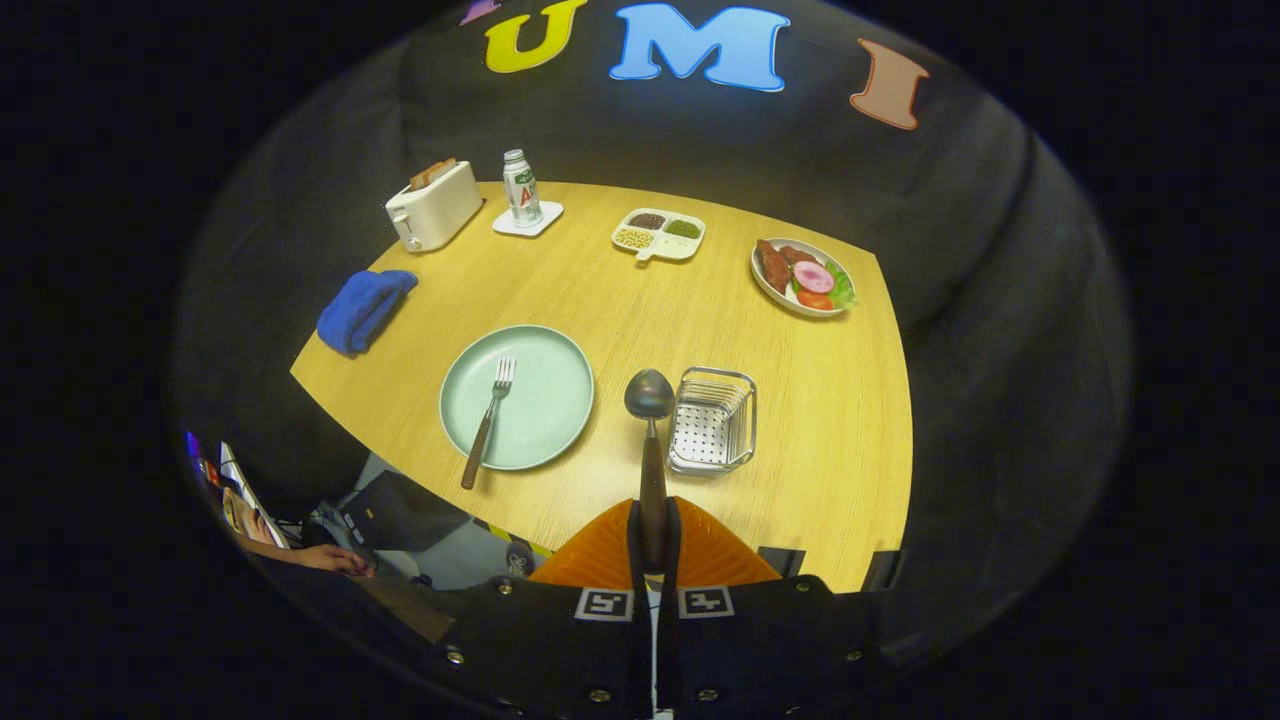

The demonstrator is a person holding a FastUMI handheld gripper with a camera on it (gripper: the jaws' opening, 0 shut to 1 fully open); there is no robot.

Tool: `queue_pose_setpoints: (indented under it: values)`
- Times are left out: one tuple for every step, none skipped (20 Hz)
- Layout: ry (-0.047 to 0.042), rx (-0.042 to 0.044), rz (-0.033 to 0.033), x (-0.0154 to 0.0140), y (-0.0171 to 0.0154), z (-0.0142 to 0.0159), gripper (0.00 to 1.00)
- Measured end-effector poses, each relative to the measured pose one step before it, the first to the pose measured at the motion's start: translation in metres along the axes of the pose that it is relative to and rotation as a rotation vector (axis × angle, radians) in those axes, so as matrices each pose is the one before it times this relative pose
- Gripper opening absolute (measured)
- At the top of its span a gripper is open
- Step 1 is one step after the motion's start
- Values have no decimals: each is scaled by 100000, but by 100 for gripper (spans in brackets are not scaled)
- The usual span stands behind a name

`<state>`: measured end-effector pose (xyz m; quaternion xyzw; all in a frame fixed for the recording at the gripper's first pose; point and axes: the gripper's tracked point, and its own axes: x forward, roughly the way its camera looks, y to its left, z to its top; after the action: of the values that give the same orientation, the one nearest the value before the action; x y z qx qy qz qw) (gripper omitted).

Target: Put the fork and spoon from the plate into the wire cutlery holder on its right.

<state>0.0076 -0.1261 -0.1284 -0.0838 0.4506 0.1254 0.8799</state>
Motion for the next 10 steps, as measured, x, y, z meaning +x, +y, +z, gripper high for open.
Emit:
queue_pose_setpoints:
  values:
    - [967,785,-1101,86,-626,-119,2]
    - [856,796,-1299,136,-626,-188,2]
    - [1223,838,-1593,251,-616,-135,2]
    - [1545,969,-1484,340,-526,-83,2]
    - [1564,691,-718,343,-333,-151,2]
    - [1504,653,179,475,-81,9,2]
    - [1820,868,563,632,145,-21,2]
    - [1292,864,600,558,74,142,2]
    - [1044,380,538,592,115,122,2]
    - [991,-281,-64,431,56,281,2]
